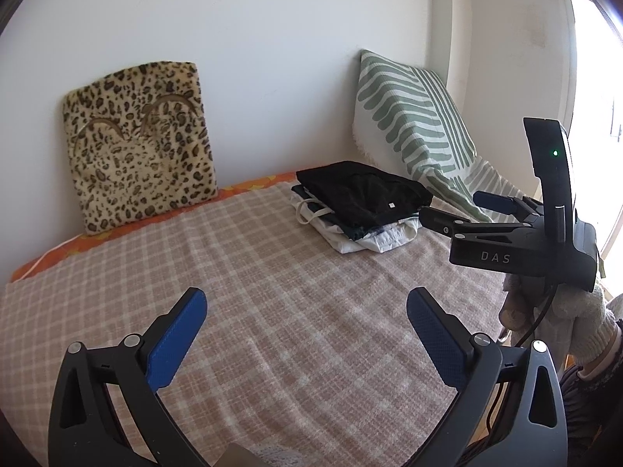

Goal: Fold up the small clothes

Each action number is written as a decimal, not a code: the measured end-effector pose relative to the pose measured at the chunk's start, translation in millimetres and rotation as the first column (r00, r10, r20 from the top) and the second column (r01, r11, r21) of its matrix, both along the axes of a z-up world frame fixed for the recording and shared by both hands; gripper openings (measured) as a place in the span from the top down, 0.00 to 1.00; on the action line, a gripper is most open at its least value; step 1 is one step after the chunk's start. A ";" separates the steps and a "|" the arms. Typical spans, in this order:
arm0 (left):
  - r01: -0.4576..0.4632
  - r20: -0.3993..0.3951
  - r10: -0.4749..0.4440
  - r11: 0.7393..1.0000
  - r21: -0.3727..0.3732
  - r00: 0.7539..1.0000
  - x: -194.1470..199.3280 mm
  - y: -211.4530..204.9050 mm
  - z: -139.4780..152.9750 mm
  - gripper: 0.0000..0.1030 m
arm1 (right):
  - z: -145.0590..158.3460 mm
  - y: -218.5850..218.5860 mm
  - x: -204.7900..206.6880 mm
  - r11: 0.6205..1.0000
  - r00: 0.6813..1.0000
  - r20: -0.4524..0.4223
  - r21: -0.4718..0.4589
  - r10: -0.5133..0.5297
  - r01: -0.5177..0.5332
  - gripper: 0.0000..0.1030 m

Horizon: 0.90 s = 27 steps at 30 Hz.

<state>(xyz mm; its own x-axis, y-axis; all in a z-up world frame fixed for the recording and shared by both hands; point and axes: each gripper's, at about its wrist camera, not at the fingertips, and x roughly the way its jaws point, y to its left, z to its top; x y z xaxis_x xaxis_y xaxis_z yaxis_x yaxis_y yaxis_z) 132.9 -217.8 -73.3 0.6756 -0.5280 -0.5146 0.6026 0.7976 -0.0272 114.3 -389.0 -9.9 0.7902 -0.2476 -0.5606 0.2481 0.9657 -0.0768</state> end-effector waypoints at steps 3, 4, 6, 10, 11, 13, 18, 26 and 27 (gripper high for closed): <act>-0.004 0.002 0.004 1.000 -0.003 1.000 0.1 2.3 0.9 0.01 | 0.2 0.3 0.7 1.000 1.000 0.002 -0.002 0.001 -0.001 0.00; -0.004 0.002 0.004 1.000 -0.004 1.000 0.0 2.9 1.1 0.01 | 0.0 0.5 1.6 1.000 1.000 0.003 -0.002 0.002 -0.002 0.00; -0.004 0.002 0.004 1.000 -0.003 1.000 -0.1 3.0 1.6 0.01 | -0.5 0.8 3.1 1.000 1.000 0.005 -0.002 0.006 -0.006 0.00; -0.003 0.003 0.003 1.000 -0.003 1.000 -0.2 3.1 2.2 0.01 | -0.7 2.0 3.5 1.000 1.000 0.005 -0.004 0.008 -0.008 0.00; -0.003 0.002 0.003 1.000 -0.003 1.000 -0.3 3.0 2.2 0.01 | -0.8 2.3 3.5 1.000 1.000 0.005 -0.004 0.009 -0.009 0.00; -0.002 0.003 0.002 1.000 -0.003 1.000 -0.5 3.7 2.5 0.01 | -0.6 2.8 2.9 1.000 1.000 0.005 -0.004 0.007 -0.007 0.00; -0.003 0.003 0.003 1.000 -0.002 1.000 -1.0 2.8 2.9 0.01 | -0.9 3.8 2.9 1.000 1.000 0.005 -0.002 0.008 -0.008 0.00; 0.004 0.008 -0.004 1.000 0.001 1.000 -2.1 3.7 5.6 0.01 | -1.2 3.1 4.9 1.000 1.000 0.006 0.000 0.014 -0.014 0.00; 0.003 0.007 -0.003 1.000 0.001 1.000 -1.9 3.9 5.6 0.01 | -1.3 3.8 5.4 1.000 1.000 0.005 0.001 0.015 -0.015 0.00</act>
